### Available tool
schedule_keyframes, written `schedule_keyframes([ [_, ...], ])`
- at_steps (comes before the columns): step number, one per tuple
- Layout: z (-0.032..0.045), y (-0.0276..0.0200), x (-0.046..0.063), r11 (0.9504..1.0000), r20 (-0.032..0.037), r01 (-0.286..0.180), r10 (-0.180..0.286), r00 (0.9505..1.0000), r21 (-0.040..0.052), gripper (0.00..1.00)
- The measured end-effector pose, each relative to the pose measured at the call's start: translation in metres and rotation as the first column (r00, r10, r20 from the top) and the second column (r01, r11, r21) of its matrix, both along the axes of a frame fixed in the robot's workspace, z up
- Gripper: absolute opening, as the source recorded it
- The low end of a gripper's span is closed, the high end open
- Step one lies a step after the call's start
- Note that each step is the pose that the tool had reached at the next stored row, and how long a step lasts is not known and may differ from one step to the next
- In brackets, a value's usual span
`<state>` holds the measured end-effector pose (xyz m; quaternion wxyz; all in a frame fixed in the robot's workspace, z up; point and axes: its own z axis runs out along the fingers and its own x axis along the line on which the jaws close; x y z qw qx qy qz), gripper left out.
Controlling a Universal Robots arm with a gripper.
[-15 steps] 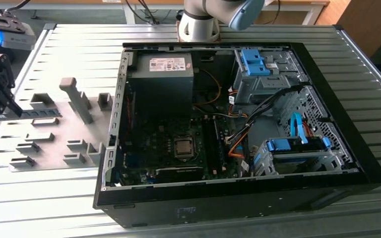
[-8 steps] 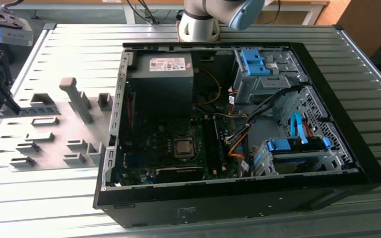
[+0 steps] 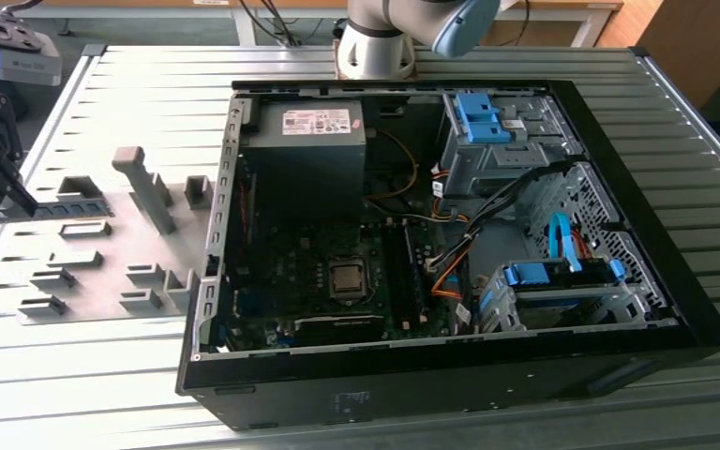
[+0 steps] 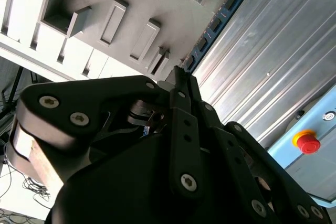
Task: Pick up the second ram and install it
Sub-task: 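Pick up the second ram and move it above second insertion slot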
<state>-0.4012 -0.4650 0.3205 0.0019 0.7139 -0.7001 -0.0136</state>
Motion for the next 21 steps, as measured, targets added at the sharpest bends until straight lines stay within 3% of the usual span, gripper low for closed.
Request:
schedule_keyframes([
  [21, 0.0072, 0.0, 0.0, 1.0, 0.0, 0.0, 0.0, 1.0, 0.0, 0.14],
])
